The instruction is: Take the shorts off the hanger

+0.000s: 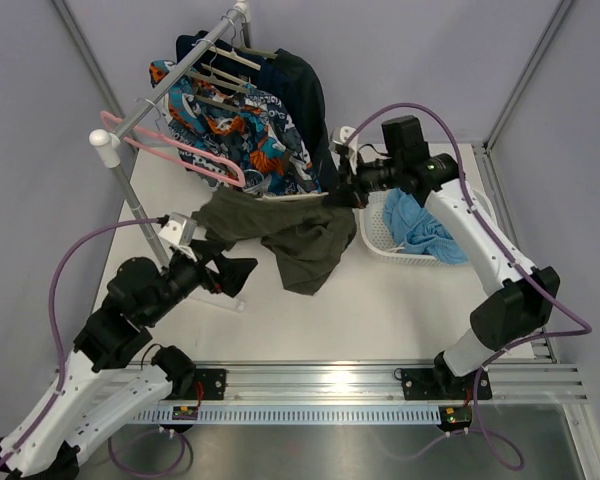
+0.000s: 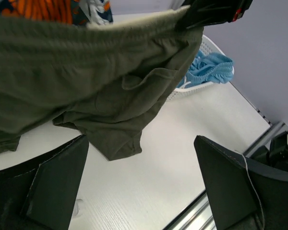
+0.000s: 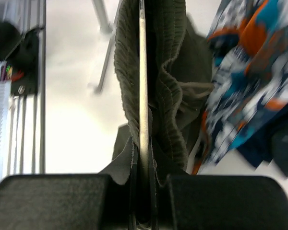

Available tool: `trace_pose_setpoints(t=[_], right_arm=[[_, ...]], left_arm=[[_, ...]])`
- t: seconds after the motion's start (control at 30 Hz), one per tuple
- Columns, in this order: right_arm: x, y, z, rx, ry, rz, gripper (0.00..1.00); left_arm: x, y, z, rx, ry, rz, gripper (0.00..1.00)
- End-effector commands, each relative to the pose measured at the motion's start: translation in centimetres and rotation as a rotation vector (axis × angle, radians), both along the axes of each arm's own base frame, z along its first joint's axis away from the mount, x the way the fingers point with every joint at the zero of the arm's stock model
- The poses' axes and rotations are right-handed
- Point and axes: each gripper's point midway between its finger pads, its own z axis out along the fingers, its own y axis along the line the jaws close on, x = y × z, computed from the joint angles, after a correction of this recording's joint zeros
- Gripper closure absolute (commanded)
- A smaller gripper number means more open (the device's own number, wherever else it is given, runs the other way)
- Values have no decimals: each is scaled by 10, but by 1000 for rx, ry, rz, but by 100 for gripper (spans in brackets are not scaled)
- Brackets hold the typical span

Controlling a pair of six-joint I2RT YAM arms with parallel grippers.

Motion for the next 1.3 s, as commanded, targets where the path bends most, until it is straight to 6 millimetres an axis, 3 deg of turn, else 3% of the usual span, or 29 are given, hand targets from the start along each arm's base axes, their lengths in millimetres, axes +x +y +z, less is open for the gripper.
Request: trace_pose_setpoints(t=[0.0, 0.1, 0.2, 0.3, 0.4, 0.53, 0.73, 0.87, 1.07, 1.17, 1.27], right_arm=[[-37, -52, -5, -43, -23, 58, 100], [-53, -84, -25, -111, -13, 47, 100], [-78, -98, -53, -190, -21, 113, 100], [-98, -104, -66, -218, -53, 184, 100], [-109, -107, -68, -230, -102, 229, 100], [-115, -101, -63, -232, -156, 282, 100], [-120, -86, -52, -234, -208, 329, 100], [-121, -72, -46, -206, -219, 359, 100], [-118, -69, -29, -188, -239, 355, 100], [-117, -70, -31, -194, -240, 358, 100], [-118, -71, -37, -202, -225, 363, 100]], left_arm=[[-4, -24, 22, -3, -107, -147, 4], [-3, -31, 19, 16, -132, -184, 3], [1, -36, 16, 41, -138, -199, 3], [9, -47, 9, 77, -131, -236, 3], [14, -62, 3, 126, -164, -311, 4], [0, -87, 1, 144, -280, -515, 7], [-9, -101, -14, 193, -282, -634, 7], [-10, -108, -21, 210, -236, -673, 20], [-8, -109, -40, 266, -156, -685, 53], [-4, -107, -40, 278, -160, -662, 75], [-2, -104, -32, 282, -180, -638, 83]])
